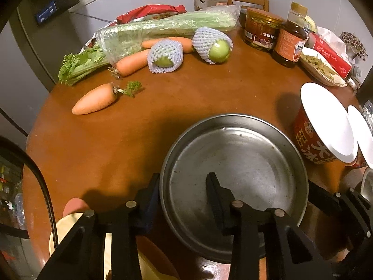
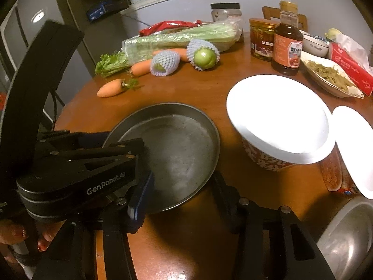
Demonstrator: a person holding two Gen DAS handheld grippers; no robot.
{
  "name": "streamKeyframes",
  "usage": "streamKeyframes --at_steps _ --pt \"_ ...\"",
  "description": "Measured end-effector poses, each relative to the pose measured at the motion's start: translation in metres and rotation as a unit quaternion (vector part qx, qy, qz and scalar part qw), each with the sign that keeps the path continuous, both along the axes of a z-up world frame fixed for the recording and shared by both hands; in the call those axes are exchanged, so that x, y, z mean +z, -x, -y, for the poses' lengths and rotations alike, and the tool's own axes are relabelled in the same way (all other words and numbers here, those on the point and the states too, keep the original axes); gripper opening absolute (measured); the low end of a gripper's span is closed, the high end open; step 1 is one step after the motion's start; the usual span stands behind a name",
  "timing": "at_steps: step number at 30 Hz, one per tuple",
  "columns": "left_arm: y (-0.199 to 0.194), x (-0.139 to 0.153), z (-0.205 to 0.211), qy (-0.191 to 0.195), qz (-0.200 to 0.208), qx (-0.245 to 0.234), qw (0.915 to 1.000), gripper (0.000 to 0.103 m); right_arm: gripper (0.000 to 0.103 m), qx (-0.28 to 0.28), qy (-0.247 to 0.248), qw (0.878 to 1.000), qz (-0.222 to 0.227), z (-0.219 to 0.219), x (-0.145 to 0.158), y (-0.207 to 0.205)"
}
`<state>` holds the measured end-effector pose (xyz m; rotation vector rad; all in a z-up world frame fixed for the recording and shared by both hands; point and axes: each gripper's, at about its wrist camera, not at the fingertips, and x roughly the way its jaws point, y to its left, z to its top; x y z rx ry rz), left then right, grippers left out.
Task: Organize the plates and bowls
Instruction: 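Close the left gripper on the rim of the grey metal tray, then lift the grey tray with the left gripper over the yellow shell plate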
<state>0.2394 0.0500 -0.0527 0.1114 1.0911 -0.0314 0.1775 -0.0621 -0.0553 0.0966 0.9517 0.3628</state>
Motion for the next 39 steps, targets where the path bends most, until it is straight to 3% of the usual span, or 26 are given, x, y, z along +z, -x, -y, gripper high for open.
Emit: streamKeyframes --at_steps 9,20,39 --pt "0.007 0.009 -0.006 0.010 0.014 0.009 0.9998 0.039 0.052 0.001 -0.008 1.000 0.015 0.001 0.013 0.006" --pt "0.034 0.044 -0.009 -0.001 0.061 0.014 0.9981 0.039 0.052 0.012 -0.021 0.998 0.051 0.000 0.041 0.022" --pt "0.111 0.107 -0.034 -0.012 0.138 0.038 0.9896 0.039 0.052 0.052 -0.026 0.991 0.118 -0.022 0.095 0.082"
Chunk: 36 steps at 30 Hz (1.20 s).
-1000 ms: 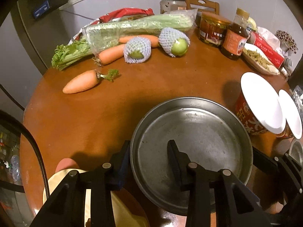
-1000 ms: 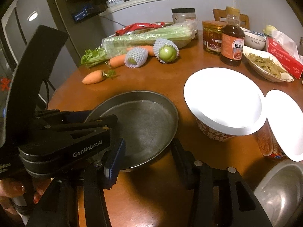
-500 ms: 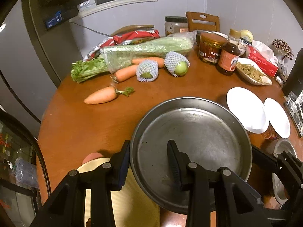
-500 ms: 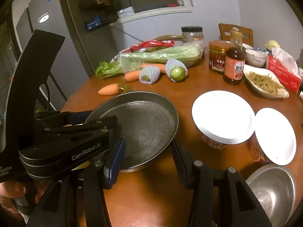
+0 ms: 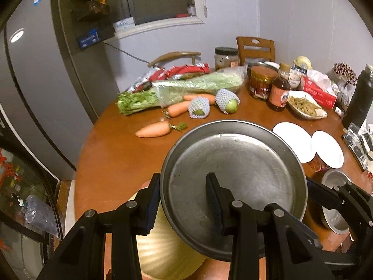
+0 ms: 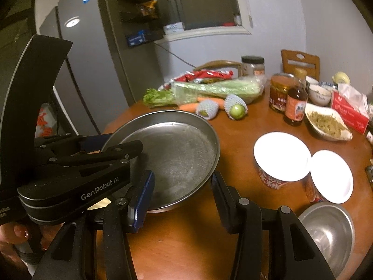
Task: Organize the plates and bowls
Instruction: 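Lift the grey tray with the left gripper over the yellow shell plate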
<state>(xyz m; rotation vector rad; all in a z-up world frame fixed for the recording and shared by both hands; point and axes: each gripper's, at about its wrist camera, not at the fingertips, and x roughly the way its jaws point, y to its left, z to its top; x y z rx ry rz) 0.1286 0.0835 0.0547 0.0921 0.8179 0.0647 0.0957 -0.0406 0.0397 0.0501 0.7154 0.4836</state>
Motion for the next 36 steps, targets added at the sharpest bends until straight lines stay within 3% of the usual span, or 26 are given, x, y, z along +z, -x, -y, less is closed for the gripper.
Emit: streamKeyframes --at_steps 19,36 --pt "0.060 0.025 -0.045 0.011 0.039 0.046 0.9981 0.039 0.052 0.054 0.010 0.997 0.054 -0.043 0.033 0.047" --pt "0.058 -0.009 -0.065 0.033 0.012 0.058 0.9977 0.039 0.052 0.078 0.038 0.996 0.038 -0.065 0.007 0.044"
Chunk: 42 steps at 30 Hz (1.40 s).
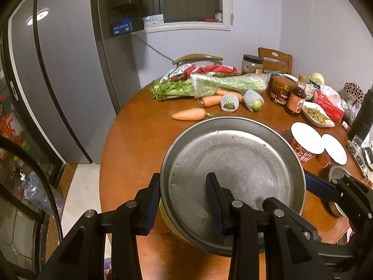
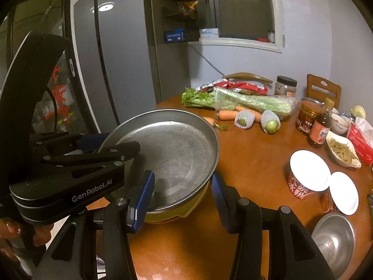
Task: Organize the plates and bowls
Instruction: 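Lift the grey tray with the left gripper over the yellow shell plate, then lower the grey tray onto the yellow plate stack with the left gripper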
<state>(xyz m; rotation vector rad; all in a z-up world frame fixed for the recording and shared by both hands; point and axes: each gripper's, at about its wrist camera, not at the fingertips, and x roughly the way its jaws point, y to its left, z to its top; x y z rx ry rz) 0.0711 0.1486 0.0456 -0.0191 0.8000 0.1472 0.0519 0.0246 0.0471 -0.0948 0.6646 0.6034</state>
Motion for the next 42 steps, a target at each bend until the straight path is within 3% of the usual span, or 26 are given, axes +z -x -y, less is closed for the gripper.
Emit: streamKeyframes --at_steps 20,42 --pt "-0.025 -0.060 -0.011 0.027 -0.053 0.002 0.9982 0.039 0.052 0.008 0.046 0.998 -0.035 -0.017 -0.050 -0.021" --pt "-0.031 -0.072 -0.018 0.019 -0.064 0.001 0.9978 0.039 0.052 0.009 0.078 0.997 -0.024 -0.033 -0.065 -0.028"
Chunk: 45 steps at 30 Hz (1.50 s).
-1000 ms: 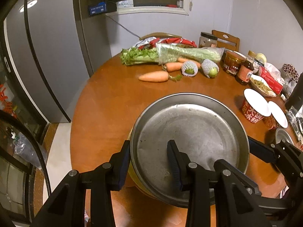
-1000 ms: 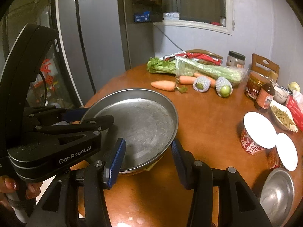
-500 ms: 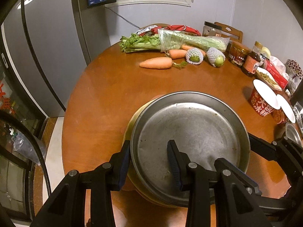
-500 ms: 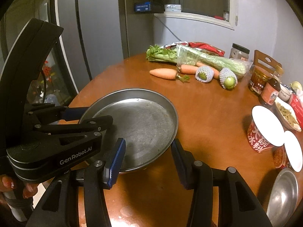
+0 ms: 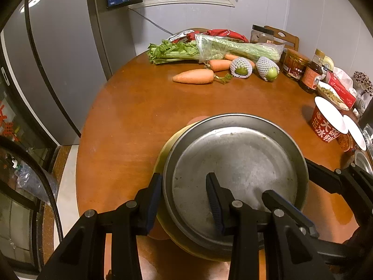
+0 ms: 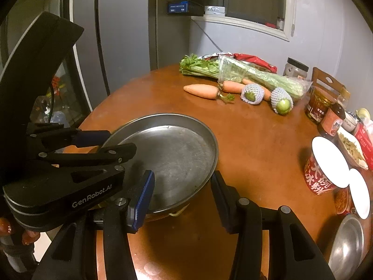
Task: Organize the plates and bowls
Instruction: 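Lower the grey tray onto the yellow plate stack with the left gripper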
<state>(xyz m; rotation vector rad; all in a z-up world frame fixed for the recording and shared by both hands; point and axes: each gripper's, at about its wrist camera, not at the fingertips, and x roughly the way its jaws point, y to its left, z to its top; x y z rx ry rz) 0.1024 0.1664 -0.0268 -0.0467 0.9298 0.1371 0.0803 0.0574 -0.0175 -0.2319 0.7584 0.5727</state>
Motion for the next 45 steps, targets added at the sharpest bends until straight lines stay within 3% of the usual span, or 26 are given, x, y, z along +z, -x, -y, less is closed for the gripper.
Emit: streamKeyframes --at_steps 22,27,32,37,45 --pt "0.019 0.016 -0.020 0.016 0.020 0.024 0.9994 0.039 0.054 0.007 -0.009 1.000 -0.004 0.001 0.005 0.001" --pt "0.027 0.014 -0.031 0.020 0.018 0.036 0.9990 0.045 0.060 0.001 -0.015 1.000 0.004 0.004 0.010 0.003" --pt "0.033 0.009 -0.039 0.047 0.015 0.041 0.9980 0.046 0.061 -0.005 -0.030 0.999 0.008 0.012 0.016 0.004" --pt "0.040 0.008 -0.044 0.077 0.021 0.031 0.9964 0.056 0.062 -0.018 -0.044 0.999 0.003 0.030 0.021 0.003" --pt "0.025 -0.006 -0.045 0.108 -0.002 0.026 0.9938 0.057 0.063 -0.033 -0.085 0.995 -0.036 0.046 0.019 -0.002"
